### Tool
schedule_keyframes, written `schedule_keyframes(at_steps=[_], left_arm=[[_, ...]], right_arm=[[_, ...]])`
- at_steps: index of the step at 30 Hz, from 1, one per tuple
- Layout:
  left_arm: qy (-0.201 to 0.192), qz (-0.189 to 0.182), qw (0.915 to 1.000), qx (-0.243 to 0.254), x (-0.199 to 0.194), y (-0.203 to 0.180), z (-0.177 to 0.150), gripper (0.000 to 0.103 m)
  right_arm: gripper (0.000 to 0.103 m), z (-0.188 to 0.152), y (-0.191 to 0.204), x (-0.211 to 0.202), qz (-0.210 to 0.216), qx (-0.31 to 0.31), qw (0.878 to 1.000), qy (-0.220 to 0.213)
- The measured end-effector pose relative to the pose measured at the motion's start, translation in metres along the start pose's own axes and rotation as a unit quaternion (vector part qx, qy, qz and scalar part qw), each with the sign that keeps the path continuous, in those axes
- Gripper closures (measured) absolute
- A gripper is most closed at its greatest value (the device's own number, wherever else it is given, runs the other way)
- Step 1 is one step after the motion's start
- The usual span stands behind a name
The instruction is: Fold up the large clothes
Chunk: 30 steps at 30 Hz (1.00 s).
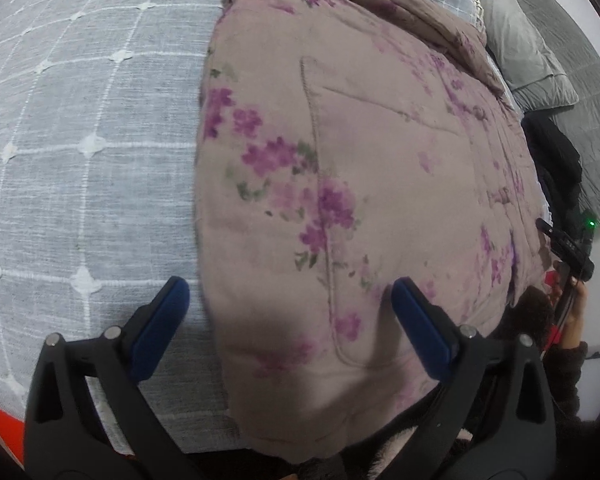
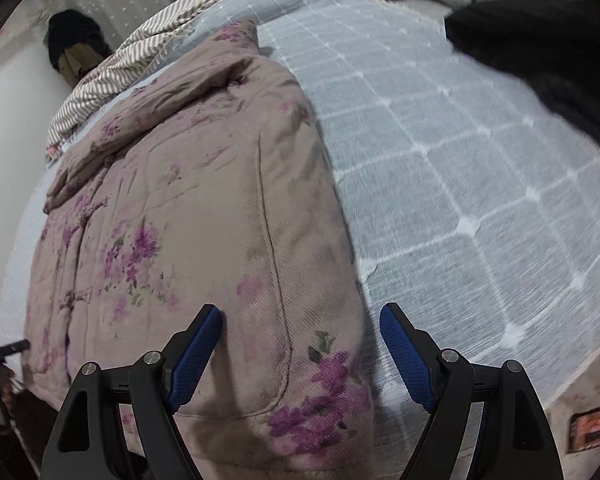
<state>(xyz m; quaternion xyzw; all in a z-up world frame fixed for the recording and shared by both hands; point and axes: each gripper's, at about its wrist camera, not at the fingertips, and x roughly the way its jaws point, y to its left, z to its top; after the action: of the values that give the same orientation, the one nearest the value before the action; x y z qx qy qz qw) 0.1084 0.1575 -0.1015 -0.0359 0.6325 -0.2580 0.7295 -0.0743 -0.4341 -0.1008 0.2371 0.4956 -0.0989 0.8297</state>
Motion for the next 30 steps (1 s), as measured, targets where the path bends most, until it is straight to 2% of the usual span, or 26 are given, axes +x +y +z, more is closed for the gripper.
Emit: schedule_keyframes(at_steps=[4, 7, 8, 10, 11, 12, 13, 14, 15, 16, 17, 18, 19, 23, 30], left_arm=[[0.012, -0.040, 0.9990, 0.015, 0.005, -0.013, -0.001, 0.003], [0.022, -0.104, 0.9942, 0.019, 0.013, -0.026, -0.005, 0.003], [0.020, -0.110, 0.9935, 0.021, 0.015, -0.030, -0.006, 0.003], [0.019, -0.124, 0.9919, 0.018, 0.019, -0.034, -0.007, 0.005], [0.017, -0.137, 0.9904, 0.009, 0.020, -0.035, -0.007, 0.007], [0.016, -0.146, 0.9892, 0.001, 0.021, -0.033, -0.004, 0.010], [0.013, -0.157, 0.9875, -0.009, 0.022, -0.032, -0.004, 0.014], [0.011, -0.164, 0.9863, -0.019, 0.023, -0.032, -0.002, 0.018], [0.008, -0.166, 0.9857, -0.029, 0.025, -0.030, -0.002, 0.028], [0.006, -0.164, 0.9858, -0.035, 0.025, -0.029, -0.001, 0.044], [0.003, -0.159, 0.9862, -0.045, 0.026, -0.027, 0.000, 0.054], [0.000, -0.156, 0.9863, -0.054, 0.026, -0.023, 0.001, 0.070], [-0.004, -0.166, 0.9838, -0.067, 0.026, -0.022, 0.001, 0.072], [-0.047, -0.178, 0.9810, -0.062, 0.001, -0.033, 0.004, 0.077], [-0.162, -0.218, 0.9614, -0.044, -0.074, -0.065, 0.011, 0.081]], right_arm=[[0.018, -0.002, -0.005, 0.003, 0.036, 0.024, 0.999, -0.011], [0.021, -0.005, -0.001, 0.007, 0.106, 0.039, 0.994, 0.006], [0.022, -0.006, 0.001, 0.007, 0.120, 0.039, 0.992, 0.009], [0.037, -0.007, 0.002, 0.009, 0.145, 0.044, 0.988, 0.019], [0.042, -0.008, 0.000, 0.011, 0.167, 0.059, 0.984, 0.027], [0.051, -0.009, -0.003, 0.014, 0.188, 0.075, 0.979, 0.035], [0.060, -0.010, -0.006, 0.016, 0.200, 0.086, 0.975, 0.041], [0.062, -0.011, -0.008, 0.019, 0.214, 0.099, 0.971, 0.047], [0.065, -0.012, -0.011, 0.022, 0.229, 0.108, 0.966, 0.052], [0.069, -0.013, -0.012, 0.024, 0.238, 0.114, 0.963, 0.054], [0.071, -0.013, -0.012, 0.026, 0.246, 0.118, 0.960, 0.056], [0.074, -0.013, -0.010, 0.026, 0.252, 0.120, 0.959, 0.055], [0.076, -0.014, -0.010, 0.026, 0.256, 0.120, 0.958, 0.054], [0.080, -0.003, 0.007, 0.008, 0.277, 0.116, 0.954, 0.027], [0.082, 0.023, 0.055, -0.053, 0.315, 0.067, 0.946, -0.038]])
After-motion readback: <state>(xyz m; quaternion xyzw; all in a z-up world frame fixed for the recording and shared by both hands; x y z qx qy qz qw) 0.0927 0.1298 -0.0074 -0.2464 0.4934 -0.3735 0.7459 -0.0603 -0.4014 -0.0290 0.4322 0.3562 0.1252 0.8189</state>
